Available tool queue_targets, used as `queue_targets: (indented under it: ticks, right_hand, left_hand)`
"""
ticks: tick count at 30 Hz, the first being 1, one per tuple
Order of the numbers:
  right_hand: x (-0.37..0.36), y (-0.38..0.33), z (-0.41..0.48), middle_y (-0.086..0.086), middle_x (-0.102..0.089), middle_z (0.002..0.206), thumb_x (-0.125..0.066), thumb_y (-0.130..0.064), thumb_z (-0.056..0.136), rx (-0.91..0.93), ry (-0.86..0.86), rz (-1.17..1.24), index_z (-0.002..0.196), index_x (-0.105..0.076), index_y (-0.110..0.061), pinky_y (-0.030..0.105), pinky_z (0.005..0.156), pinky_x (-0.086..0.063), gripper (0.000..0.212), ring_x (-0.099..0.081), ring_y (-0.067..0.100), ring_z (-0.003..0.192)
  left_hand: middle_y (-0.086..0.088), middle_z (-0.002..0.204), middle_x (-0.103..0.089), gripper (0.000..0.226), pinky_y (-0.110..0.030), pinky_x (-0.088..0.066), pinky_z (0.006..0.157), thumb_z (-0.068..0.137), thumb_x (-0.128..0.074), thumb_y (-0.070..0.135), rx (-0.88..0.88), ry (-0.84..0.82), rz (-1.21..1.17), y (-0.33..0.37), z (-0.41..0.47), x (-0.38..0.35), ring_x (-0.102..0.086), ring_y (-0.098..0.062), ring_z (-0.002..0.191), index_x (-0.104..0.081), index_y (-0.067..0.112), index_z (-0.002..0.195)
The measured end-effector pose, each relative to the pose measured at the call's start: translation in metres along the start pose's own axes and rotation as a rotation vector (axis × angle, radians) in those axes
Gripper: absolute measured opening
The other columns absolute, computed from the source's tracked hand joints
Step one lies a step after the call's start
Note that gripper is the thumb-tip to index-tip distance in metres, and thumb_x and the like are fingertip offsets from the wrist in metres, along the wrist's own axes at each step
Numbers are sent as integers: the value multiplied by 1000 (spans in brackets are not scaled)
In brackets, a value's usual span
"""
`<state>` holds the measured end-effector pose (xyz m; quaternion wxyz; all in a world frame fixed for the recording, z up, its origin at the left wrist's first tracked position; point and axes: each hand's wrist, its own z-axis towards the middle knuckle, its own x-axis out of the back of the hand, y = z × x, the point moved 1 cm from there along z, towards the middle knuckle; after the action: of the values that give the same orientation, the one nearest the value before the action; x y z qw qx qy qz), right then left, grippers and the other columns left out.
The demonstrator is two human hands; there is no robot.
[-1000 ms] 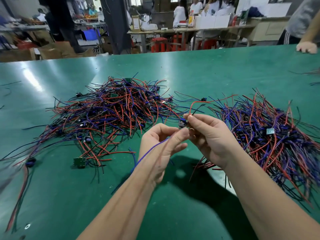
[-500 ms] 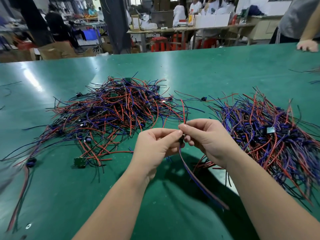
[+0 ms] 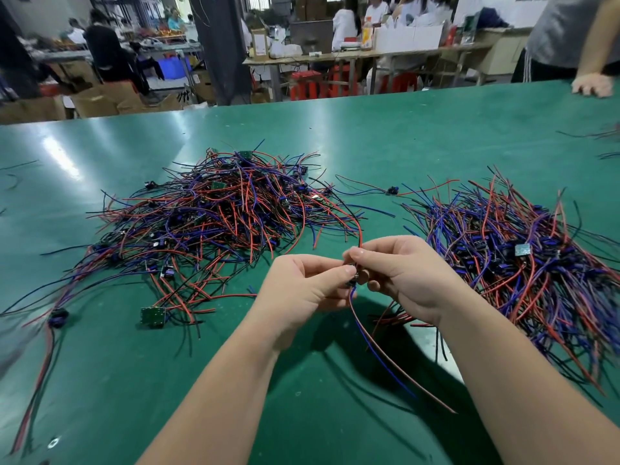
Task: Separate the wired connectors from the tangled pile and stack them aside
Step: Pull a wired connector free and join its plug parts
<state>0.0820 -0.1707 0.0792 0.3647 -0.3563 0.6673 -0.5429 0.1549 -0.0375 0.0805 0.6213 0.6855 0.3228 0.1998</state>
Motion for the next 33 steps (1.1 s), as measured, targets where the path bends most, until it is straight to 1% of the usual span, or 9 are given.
queue_targets:
  ticks: [7,12,20,22,25,27,29,31,33]
  right_hand:
    - [18,-11,4,0,-62,56,-64,-6,85,23,228,210,77,-68,-3,12,40,-38,10,-49,4,43]
    - [34,-17,6,1,-59,54,-65,-7,86,34,440,282,75,-64,-3,13,34,-30,11,-48,3,39]
    - [34,-16,5,-3,-50,42,-47,-20,95,-96,421,396,70,-54,-9,12,30,-27,28,-39,4,31]
    - [37,-17,4,-2,-55,46,-44,-26,99,-106,400,487,73,-55,-10,12,31,-34,32,-50,4,35]
    - [41,-19,5,14,-66,78,-34,-32,103,-51,404,597,89,-55,-8,16,42,-48,35,-68,15,55]
    - [39,-20,4,14,-62,86,-42,-26,101,-7,415,494,91,-50,-13,19,46,-48,18,-67,19,57]
    - [31,-18,2,9,-61,86,-58,-15,93,110,306,178,92,-53,-18,21,48,-47,5,-64,16,56]
    - [16,-13,-3,3,-65,95,-72,-11,82,258,80,-174,99,-61,-25,21,56,-49,24,-63,13,64]
    - [-2,-7,-9,-2,-67,102,-79,-11,75,366,-56,-448,100,-66,-28,20,68,-52,33,-64,11,71]
  left_hand:
    - [-8,60,-67,12,-22,-52,50,79,-71,-2,88,-218,168,0,-6,-3,-63,-13,50,-71,6,70]
    - [-9,63,-69,12,-21,-52,50,78,-73,-1,150,-367,260,-1,-10,-6,-64,-13,51,-72,8,70]
    - [-3,60,-68,12,-19,-52,53,78,-75,2,165,-456,377,-1,-12,0,-63,-10,54,-74,12,71]
    - [0,61,-68,9,-17,-50,54,77,-76,6,161,-469,449,-2,-12,1,-62,-8,55,-75,14,73]
    - [-5,64,-70,6,-19,-52,54,78,-76,7,113,-303,332,-1,-8,2,-64,-11,56,-73,10,74]
    - [-8,66,-69,3,-21,-55,56,80,-72,7,60,-114,175,0,-2,6,-65,-12,56,-71,7,77]
    - [-7,67,-68,4,-20,-54,53,83,-70,8,7,55,79,2,4,12,-65,-10,55,-69,4,83]
    - [-4,66,-68,7,-19,-54,52,84,-69,10,-21,132,38,3,7,16,-65,-9,53,-68,4,86]
    - [-3,67,-70,6,-20,-54,52,84,-68,13,-28,95,48,2,7,17,-65,-8,54,-69,7,85]
